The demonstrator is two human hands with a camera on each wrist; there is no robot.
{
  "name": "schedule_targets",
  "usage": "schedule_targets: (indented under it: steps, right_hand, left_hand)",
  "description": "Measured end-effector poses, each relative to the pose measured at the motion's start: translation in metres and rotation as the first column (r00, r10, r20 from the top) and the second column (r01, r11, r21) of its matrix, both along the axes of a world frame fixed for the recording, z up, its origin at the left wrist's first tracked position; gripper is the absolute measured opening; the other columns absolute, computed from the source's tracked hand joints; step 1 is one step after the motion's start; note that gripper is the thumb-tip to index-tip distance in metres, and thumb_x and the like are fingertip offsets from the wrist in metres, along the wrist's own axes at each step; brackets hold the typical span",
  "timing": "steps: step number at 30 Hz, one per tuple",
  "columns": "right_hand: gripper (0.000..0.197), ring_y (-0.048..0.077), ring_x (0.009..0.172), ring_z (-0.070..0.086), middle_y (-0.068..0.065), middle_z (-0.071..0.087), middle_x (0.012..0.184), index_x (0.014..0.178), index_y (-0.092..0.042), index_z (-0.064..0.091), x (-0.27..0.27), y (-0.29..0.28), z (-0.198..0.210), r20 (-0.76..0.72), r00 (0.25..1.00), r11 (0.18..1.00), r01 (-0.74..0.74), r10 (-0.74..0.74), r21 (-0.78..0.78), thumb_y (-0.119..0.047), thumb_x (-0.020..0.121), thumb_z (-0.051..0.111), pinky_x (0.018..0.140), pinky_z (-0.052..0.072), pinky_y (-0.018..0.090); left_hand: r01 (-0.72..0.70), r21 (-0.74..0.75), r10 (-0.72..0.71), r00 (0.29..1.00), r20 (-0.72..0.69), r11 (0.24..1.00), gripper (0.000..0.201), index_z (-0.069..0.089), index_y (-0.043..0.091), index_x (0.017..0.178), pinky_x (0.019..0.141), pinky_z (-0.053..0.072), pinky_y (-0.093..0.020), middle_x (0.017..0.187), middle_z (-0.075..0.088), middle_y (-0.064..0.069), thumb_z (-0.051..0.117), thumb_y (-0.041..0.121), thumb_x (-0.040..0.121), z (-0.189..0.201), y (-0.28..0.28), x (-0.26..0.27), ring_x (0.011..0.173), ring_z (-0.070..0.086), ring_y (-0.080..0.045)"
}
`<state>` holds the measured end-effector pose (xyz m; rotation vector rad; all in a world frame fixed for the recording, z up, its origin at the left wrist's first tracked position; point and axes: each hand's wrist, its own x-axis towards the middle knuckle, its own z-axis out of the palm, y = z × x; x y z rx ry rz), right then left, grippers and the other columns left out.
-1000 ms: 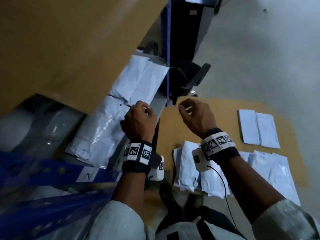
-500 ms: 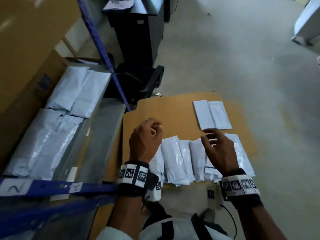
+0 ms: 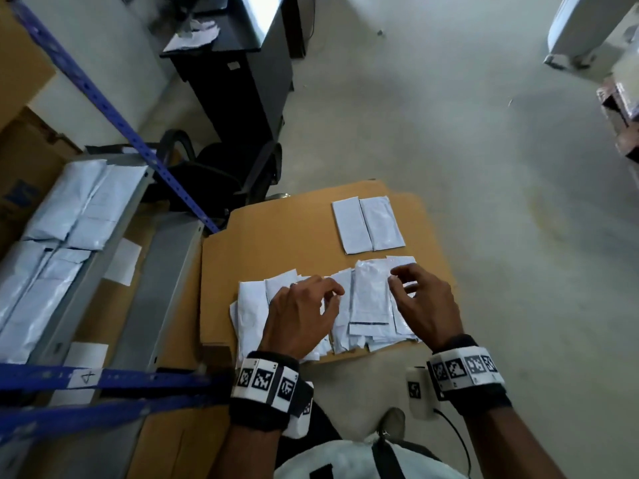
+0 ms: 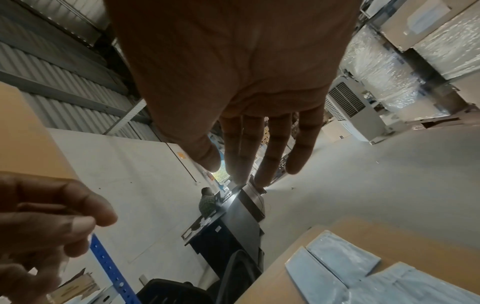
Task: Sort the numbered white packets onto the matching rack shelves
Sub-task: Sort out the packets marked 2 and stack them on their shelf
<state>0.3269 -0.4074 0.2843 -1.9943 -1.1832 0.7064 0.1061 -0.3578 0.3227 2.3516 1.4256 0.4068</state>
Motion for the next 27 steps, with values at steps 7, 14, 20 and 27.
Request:
schedule_targets:
  steps: [7, 14, 20, 27]
  right_hand:
    - [0.014, 0.003, 0.084, 0.068, -0.019, 0.070, 0.092, 0.103, -0.036, 0.067, 0.023, 0.000, -0.031, -0.039, 0.999, 0.994, 0.002, -0.006, -0.112, -0.045, 0.095, 0.061, 0.073, 0.055, 0.032]
    - [0.017, 0.000, 0.085, 0.066, -0.024, 0.068, 0.093, 0.106, -0.041, 0.064, 0.059, 0.025, -0.037, 0.061, 0.998, 0.979, 0.040, -0.028, -0.199, -0.052, 0.094, 0.058, 0.073, 0.054, 0.032]
    - [0.019, -0.003, 0.081, 0.065, -0.026, 0.068, 0.090, 0.104, -0.040, 0.064, 0.082, 0.024, -0.059, 0.082, 0.994, 0.950, 0.095, -0.074, -0.299, -0.053, 0.091, 0.059, 0.075, 0.056, 0.033]
    - [0.018, 0.000, 0.082, 0.066, -0.025, 0.068, 0.090, 0.105, -0.040, 0.063, 0.113, 0.066, -0.055, 0.104, 0.992, 0.950, 0.093, -0.065, -0.296, -0.053, 0.092, 0.060, 0.074, 0.055, 0.032]
  left_hand:
    - [0.010, -0.125, -0.020, 0.997, -0.076, 0.992, 0.014, 0.064, 0.038, 0.104, 0.073, 0.049, -0.025, 0.095, 0.066, 0.018, 0.054, 0.038, 0.095, -0.013, 0.003, 0.032, 0.083, 0.062, -0.003]
    - [0.008, -0.260, -0.010, 1.000, -0.006, 0.966, 0.015, 0.062, 0.042, 0.105, 0.071, 0.048, -0.025, 0.100, 0.064, 0.022, 0.054, 0.041, 0.093, -0.040, 0.065, 0.068, 0.082, 0.062, 0.001]
    - [0.087, -0.284, -0.079, 0.996, 0.038, 0.955, 0.016, 0.063, 0.041, 0.106, 0.068, 0.044, -0.022, 0.094, 0.064, 0.024, 0.056, 0.042, 0.092, -0.047, 0.099, 0.108, 0.080, 0.063, 0.001]
    - [0.025, -0.343, -0.022, 1.000, 0.013, 0.939, 0.015, 0.063, 0.041, 0.106, 0.070, 0.048, -0.024, 0.099, 0.065, 0.023, 0.055, 0.041, 0.093, -0.057, 0.124, 0.121, 0.084, 0.064, 0.000]
